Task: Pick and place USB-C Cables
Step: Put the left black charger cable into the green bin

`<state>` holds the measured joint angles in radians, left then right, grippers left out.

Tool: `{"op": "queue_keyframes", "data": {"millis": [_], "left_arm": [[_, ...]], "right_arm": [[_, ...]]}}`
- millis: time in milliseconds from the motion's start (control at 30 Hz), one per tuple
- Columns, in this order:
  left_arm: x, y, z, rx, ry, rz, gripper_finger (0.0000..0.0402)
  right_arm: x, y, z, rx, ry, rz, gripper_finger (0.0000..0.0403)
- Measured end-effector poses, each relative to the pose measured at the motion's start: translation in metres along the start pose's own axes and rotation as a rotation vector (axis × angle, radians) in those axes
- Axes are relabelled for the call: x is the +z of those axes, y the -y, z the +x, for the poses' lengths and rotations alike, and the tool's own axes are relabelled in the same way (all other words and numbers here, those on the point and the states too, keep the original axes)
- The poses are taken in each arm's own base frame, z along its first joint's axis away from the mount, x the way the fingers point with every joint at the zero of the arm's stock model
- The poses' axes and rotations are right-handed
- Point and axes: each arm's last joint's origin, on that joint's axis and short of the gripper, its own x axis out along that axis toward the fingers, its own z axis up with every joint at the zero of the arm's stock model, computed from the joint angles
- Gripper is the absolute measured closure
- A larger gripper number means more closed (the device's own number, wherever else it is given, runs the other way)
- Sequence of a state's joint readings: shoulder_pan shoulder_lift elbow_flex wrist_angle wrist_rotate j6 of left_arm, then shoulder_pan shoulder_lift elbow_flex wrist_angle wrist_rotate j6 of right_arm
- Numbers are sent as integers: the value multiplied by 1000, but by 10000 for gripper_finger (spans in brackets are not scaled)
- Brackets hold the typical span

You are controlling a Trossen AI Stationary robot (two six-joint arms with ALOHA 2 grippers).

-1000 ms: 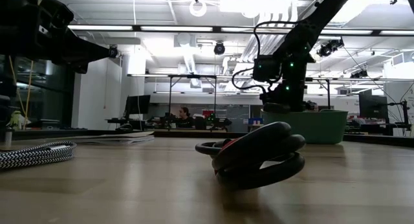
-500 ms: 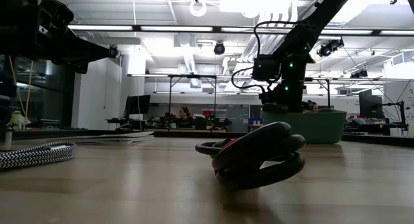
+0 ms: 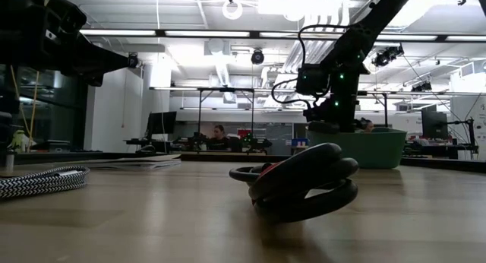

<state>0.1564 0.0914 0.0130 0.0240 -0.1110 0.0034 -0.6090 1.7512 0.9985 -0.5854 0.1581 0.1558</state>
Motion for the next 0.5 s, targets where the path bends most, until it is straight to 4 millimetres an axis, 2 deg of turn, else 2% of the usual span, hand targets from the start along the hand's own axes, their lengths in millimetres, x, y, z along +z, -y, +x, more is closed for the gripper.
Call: {"op": "queue_keyframes", "data": {"millis": [500], "left_arm": [[0, 0, 0, 0, 0, 0, 396]], "right_arm": [[1, 1, -6, 4, 19, 1, 221]]}}
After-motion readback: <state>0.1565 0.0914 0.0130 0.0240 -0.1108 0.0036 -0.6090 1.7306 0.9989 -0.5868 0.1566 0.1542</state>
